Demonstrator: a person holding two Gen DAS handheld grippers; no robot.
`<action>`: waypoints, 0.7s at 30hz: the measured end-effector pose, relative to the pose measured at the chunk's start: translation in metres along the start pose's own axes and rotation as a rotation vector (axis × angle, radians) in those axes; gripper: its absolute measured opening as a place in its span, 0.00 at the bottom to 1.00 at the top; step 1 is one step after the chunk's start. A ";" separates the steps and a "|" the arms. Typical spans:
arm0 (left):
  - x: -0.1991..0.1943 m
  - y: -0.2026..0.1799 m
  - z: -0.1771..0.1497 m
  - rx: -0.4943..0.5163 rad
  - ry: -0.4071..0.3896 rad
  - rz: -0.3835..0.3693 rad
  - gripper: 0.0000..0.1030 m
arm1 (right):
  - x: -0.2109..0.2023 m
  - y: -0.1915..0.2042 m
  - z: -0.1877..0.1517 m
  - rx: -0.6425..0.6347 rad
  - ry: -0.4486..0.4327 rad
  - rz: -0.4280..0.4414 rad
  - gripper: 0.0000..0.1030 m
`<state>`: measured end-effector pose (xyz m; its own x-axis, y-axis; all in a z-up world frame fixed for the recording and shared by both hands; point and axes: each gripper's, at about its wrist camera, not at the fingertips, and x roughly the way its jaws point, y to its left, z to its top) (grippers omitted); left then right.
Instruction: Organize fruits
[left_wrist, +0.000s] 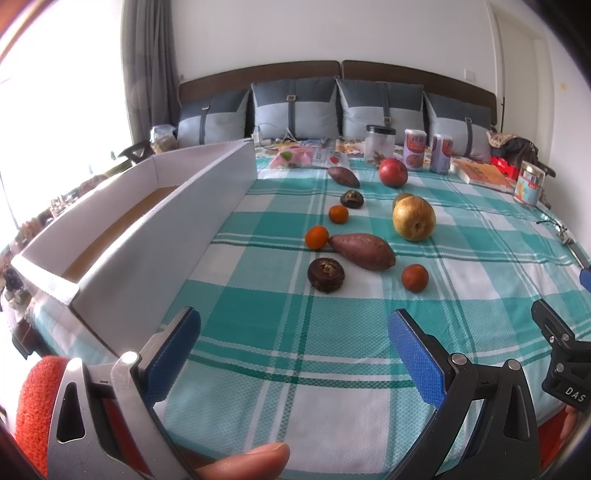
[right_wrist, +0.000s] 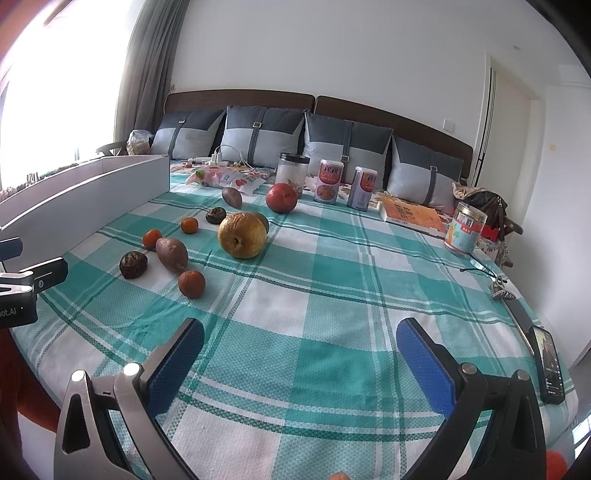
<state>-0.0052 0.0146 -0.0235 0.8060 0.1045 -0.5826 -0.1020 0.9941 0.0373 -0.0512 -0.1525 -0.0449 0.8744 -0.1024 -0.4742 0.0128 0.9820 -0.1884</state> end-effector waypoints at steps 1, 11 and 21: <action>0.000 0.000 0.000 0.000 0.001 -0.001 0.99 | 0.000 -0.001 0.000 0.000 0.000 0.000 1.00; 0.004 0.001 -0.002 0.008 0.004 0.003 0.99 | 0.001 0.001 0.000 -0.004 0.002 0.002 1.00; 0.003 -0.002 -0.004 0.011 0.007 0.007 0.99 | 0.002 0.002 0.000 -0.005 0.005 0.003 1.00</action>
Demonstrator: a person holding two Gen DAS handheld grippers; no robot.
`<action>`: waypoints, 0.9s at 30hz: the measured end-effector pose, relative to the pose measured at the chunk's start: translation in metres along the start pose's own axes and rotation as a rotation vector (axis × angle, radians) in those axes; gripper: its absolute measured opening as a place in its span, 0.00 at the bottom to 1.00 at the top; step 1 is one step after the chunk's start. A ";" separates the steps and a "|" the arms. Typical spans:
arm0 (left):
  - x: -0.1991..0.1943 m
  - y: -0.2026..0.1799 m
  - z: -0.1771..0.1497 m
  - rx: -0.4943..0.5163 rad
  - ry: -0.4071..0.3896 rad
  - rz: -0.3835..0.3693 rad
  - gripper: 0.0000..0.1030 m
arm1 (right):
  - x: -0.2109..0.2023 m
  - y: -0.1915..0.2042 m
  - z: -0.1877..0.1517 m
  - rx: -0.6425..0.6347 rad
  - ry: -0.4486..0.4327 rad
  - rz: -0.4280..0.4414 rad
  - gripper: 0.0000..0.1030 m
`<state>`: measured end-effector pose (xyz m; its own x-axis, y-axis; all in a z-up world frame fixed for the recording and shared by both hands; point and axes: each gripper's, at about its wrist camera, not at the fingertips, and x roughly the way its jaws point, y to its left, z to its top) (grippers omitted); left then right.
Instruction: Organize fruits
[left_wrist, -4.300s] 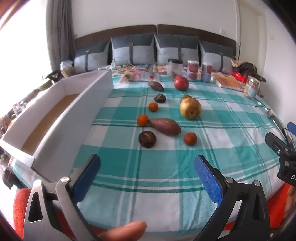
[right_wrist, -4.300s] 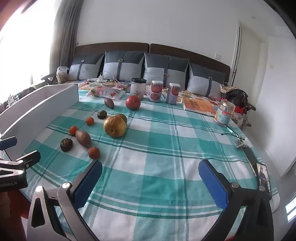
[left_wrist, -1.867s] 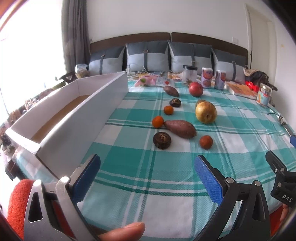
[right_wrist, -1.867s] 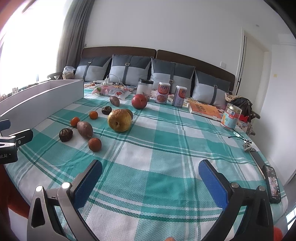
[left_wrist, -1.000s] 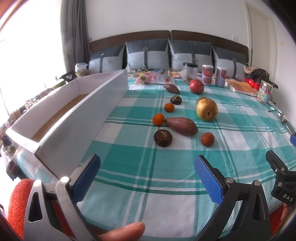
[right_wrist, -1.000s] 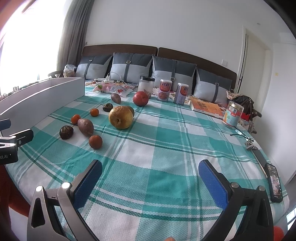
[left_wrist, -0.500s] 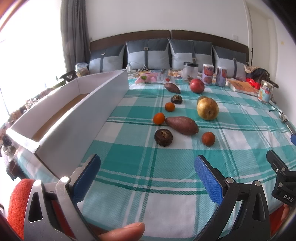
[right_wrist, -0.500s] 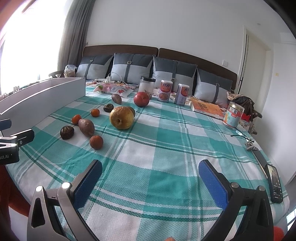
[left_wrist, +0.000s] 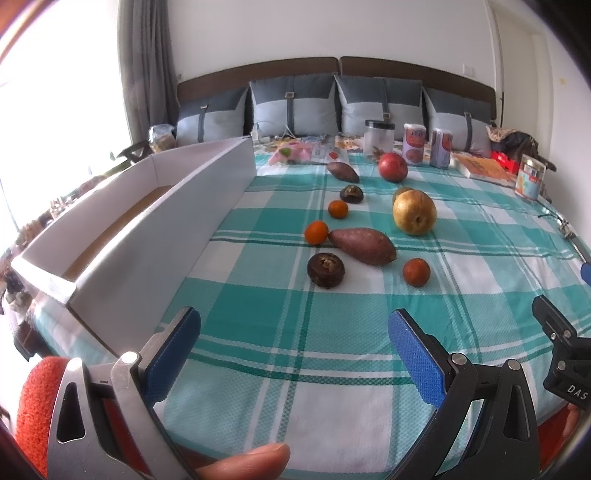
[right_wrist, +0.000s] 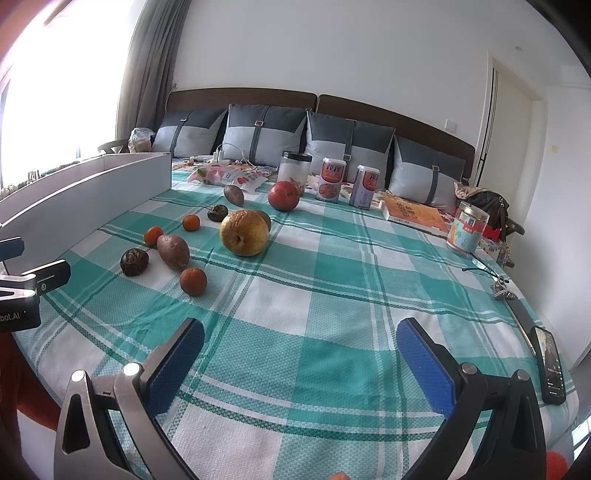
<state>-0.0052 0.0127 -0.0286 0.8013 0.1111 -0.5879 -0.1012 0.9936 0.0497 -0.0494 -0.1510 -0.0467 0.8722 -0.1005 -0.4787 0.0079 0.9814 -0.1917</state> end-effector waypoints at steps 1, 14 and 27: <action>0.000 0.000 0.000 0.001 0.001 0.000 0.99 | 0.000 0.000 0.000 0.000 0.000 0.001 1.00; 0.006 0.002 -0.005 0.001 0.034 0.001 0.99 | 0.003 -0.002 -0.003 0.009 -0.002 0.003 1.00; 0.050 0.008 -0.010 -0.031 0.183 -0.029 0.99 | 0.009 -0.004 -0.008 0.000 0.030 0.001 1.00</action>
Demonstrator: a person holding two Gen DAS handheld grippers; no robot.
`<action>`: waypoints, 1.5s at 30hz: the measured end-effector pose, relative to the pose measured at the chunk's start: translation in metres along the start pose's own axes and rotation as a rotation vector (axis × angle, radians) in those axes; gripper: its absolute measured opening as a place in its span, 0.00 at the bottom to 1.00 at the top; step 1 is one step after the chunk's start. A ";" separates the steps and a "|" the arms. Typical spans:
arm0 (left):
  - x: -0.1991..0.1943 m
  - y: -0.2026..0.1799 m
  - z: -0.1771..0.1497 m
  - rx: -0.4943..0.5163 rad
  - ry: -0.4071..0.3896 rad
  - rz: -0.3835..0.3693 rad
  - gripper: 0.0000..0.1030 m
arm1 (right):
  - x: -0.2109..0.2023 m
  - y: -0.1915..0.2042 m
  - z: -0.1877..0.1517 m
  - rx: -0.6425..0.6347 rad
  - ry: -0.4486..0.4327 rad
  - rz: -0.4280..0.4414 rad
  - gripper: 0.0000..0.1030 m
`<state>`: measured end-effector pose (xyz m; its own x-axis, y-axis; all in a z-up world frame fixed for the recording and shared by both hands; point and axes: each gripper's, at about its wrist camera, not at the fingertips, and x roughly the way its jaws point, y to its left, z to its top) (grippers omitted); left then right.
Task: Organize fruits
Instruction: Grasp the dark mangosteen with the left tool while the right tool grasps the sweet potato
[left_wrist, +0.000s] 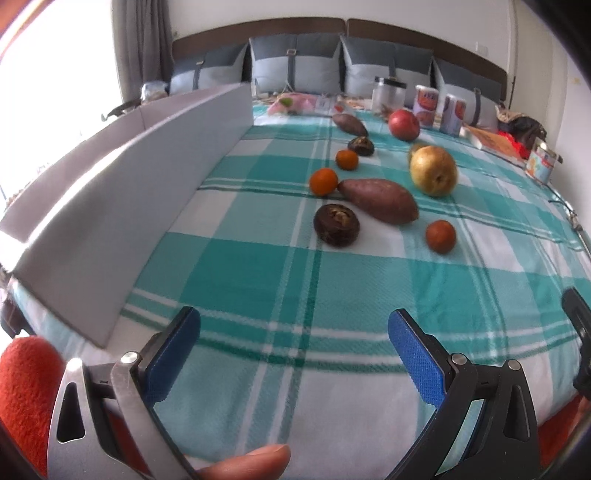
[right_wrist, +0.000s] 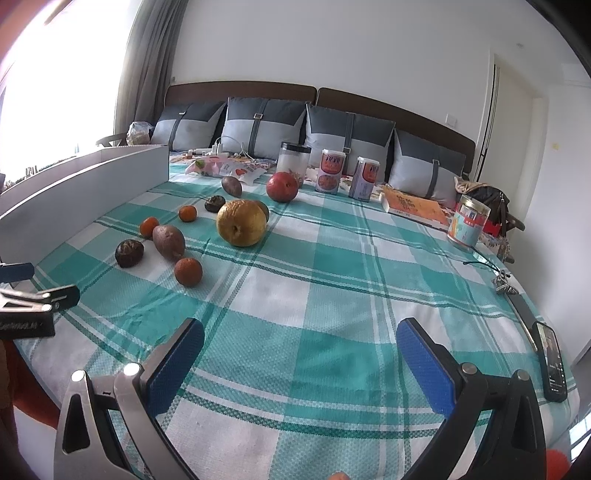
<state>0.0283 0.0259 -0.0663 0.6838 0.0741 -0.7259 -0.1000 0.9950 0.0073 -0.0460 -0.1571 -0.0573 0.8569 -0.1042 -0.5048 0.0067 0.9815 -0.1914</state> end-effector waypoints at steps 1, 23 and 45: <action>0.008 -0.001 0.003 -0.004 0.021 -0.004 0.99 | 0.002 -0.001 -0.001 0.001 0.007 -0.002 1.00; 0.032 0.002 -0.007 0.069 0.083 -0.061 1.00 | 0.123 -0.049 0.007 0.184 0.351 0.043 1.00; 0.035 0.003 -0.007 0.085 0.087 -0.066 1.00 | 0.123 -0.048 0.001 0.198 0.372 0.041 1.00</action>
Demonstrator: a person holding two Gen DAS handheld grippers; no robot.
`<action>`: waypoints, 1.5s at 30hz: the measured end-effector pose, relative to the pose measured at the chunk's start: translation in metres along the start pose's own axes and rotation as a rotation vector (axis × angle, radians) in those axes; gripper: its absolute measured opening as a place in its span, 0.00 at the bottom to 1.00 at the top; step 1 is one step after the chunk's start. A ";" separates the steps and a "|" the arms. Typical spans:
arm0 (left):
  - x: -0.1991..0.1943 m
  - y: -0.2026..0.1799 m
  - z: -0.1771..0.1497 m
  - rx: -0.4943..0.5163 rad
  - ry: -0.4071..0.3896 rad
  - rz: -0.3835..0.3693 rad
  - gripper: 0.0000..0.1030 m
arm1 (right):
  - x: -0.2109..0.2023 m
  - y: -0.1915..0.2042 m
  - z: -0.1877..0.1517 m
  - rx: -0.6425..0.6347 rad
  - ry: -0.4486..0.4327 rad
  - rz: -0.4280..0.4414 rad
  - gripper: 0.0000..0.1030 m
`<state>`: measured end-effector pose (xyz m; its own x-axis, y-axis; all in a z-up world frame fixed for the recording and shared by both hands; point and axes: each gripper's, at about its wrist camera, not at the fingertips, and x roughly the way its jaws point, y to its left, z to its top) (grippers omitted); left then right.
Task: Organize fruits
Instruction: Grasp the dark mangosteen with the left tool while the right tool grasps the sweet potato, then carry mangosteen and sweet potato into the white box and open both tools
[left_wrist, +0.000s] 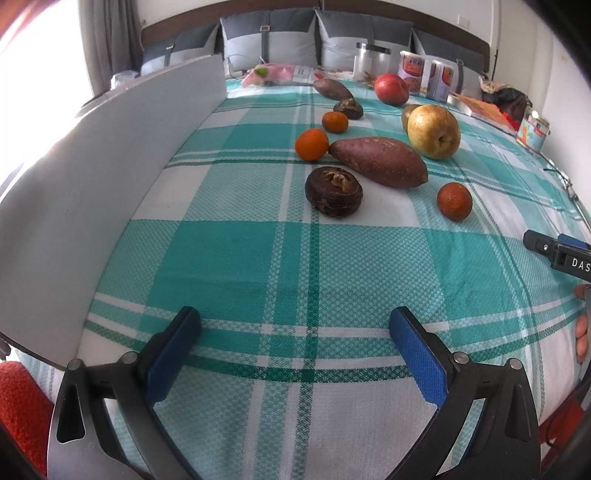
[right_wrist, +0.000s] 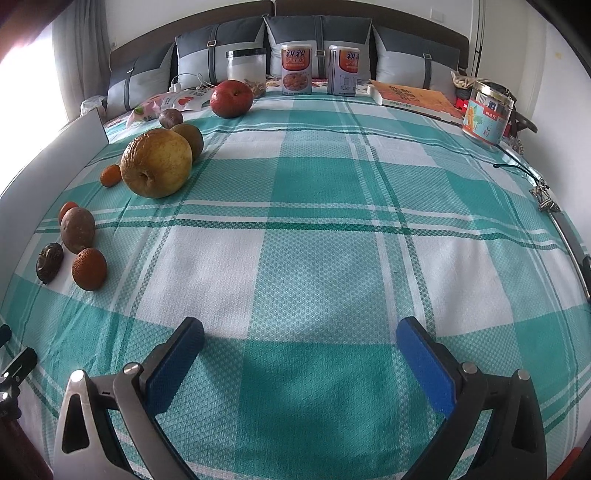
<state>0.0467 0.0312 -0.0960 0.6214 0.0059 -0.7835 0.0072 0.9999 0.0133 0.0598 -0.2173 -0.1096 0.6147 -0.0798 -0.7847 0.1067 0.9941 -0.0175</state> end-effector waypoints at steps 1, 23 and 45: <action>0.000 0.000 0.000 0.000 0.000 -0.001 1.00 | 0.000 0.000 0.000 0.000 0.000 0.000 1.00; 0.043 -0.005 0.080 -0.025 0.088 -0.158 0.54 | 0.000 0.001 0.000 -0.001 0.000 -0.001 1.00; -0.001 0.057 0.031 -0.065 0.071 -0.238 0.40 | 0.013 0.236 0.099 -0.547 0.282 0.299 0.64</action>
<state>0.0711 0.0880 -0.0755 0.5513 -0.2310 -0.8017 0.0946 0.9720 -0.2150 0.1706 0.0094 -0.0625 0.3209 0.1527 -0.9347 -0.4920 0.8702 -0.0268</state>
